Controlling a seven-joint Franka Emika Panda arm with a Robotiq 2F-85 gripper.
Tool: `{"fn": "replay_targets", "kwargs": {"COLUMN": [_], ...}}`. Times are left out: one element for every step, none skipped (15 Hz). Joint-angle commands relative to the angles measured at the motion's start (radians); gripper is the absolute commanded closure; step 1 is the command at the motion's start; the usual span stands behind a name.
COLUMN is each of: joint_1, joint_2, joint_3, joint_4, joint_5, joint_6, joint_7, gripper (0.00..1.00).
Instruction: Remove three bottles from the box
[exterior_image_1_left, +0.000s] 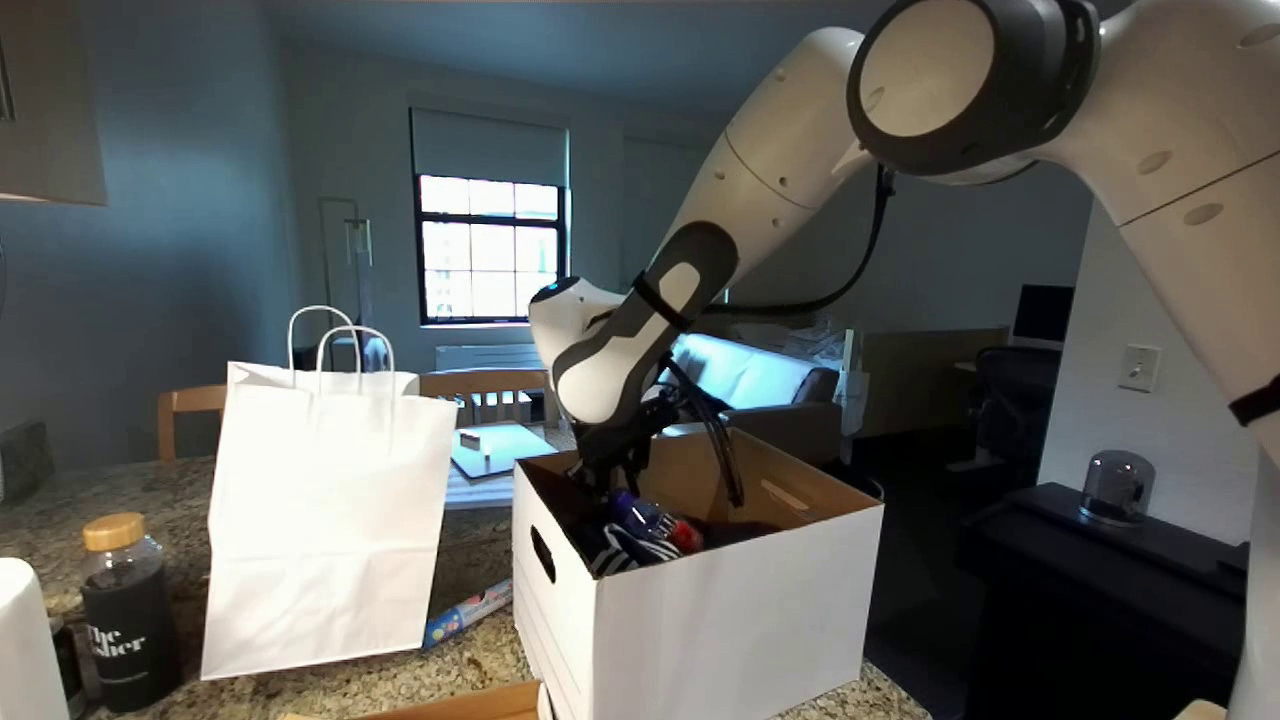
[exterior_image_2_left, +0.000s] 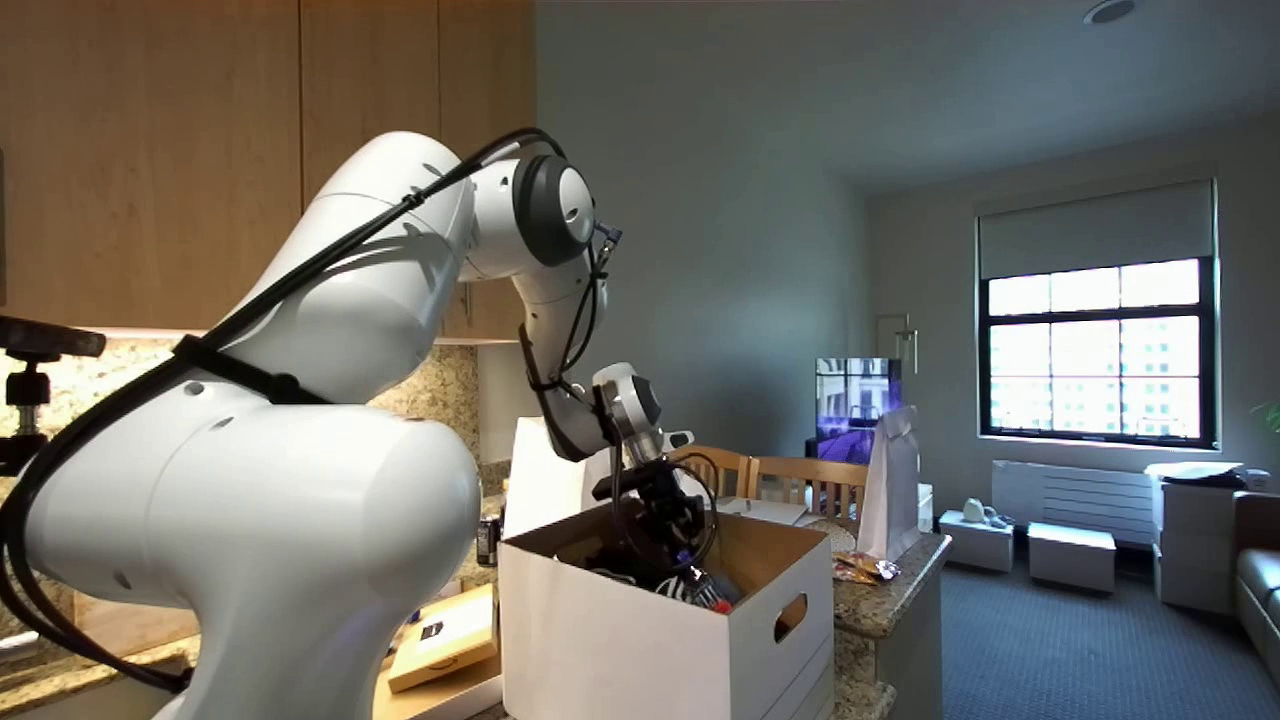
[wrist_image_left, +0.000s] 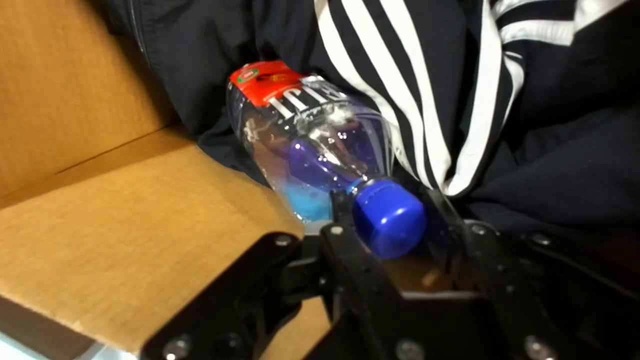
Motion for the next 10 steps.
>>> {"fn": "replay_targets", "kwargs": {"joint_1": [-0.028, -0.032, -0.039, -0.046, -0.054, -0.062, -0.072, -0.083, -0.092, -0.101], "joint_2": [-0.140, -0.167, -0.196, -0.225, -0.258, -0.284, -0.311, -0.340, -0.370, -0.399], "joint_3": [0.057, 0.071, 0.085, 0.099, 0.112, 0.124, 0.134, 0.145, 0.154, 0.164], "joint_4": [-0.038, -0.039, -0.039, -0.037, -0.035, -0.030, -0.023, -0.021, -0.020, -0.018], "joint_5": [0.047, 0.058, 0.069, 0.079, 0.093, 0.106, 0.118, 0.133, 0.146, 0.156], "joint_6": [-0.128, -0.155, -0.178, -0.198, -0.211, -0.217, -0.221, -0.218, -0.215, -0.216], "joint_7": [-0.039, -0.040, -0.040, -0.037, -0.035, -0.034, -0.027, -0.031, -0.030, -0.032], "gripper": [0.85, 0.85, 0.85, 0.85, 0.85, 0.85, 0.85, 0.85, 0.85, 0.85]}}
